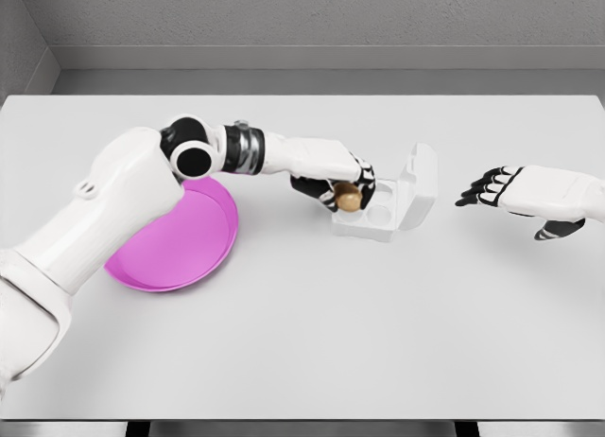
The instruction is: Pack egg into the box and close the box lid
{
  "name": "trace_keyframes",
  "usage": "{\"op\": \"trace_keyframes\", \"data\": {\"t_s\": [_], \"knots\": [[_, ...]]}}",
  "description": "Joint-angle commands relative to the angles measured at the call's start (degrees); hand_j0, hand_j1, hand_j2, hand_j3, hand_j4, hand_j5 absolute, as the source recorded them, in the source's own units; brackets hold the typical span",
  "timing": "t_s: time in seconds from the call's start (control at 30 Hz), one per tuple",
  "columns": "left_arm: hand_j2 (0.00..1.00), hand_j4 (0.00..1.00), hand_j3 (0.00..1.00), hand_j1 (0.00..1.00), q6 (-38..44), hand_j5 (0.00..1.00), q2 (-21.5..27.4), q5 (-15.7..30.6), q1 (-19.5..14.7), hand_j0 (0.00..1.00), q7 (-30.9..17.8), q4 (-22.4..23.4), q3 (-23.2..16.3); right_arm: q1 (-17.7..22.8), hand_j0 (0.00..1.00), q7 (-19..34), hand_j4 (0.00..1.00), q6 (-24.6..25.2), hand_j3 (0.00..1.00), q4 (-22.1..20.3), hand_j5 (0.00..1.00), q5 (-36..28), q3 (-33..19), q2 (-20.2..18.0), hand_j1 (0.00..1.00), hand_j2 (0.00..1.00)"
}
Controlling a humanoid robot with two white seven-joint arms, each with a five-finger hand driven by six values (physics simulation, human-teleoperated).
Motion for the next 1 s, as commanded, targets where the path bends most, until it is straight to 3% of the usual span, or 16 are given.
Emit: {"op": "trace_keyframes", "data": {"t_s": [0.0, 0.63, 0.87, 0.97], "knots": [[0.24, 0.24, 0.24, 0.24, 0.22, 0.24, -1.32, -0.58, 0.0, 0.24, -0.04, 1.01, 0.11, 0.0, 1.0, -0.02, 1.0, 0.14, 1.0, 0.01, 1.0, -0.26, 0.03, -0.09, 1.0, 1.0], [0.27, 0.27, 0.27, 0.27, 0.22, 0.27, -1.67, -0.75, -0.53, 0.27, -0.04, 4.7, -0.24, 0.0, 1.0, -0.02, 1.0, 0.14, 1.0, -0.08, 1.0, -0.26, 0.38, -0.26, 1.0, 1.0], [0.4, 0.4, 0.4, 0.4, 0.22, 0.4, -1.85, -0.75, -0.53, 0.4, -0.04, 4.7, -0.32, -0.44, 1.0, -0.02, 1.0, 0.14, 1.0, -0.08, 1.0, -0.43, 0.38, -0.44, 1.0, 1.0], [0.54, 0.54, 0.54, 0.54, 0.22, 0.54, -1.85, -0.67, -0.53, 0.54, -0.04, 4.7, -0.24, -0.44, 1.0, -0.02, 1.0, 0.14, 1.0, -0.08, 1.0, -0.43, 0.38, -0.53, 1.0, 1.0]]}}
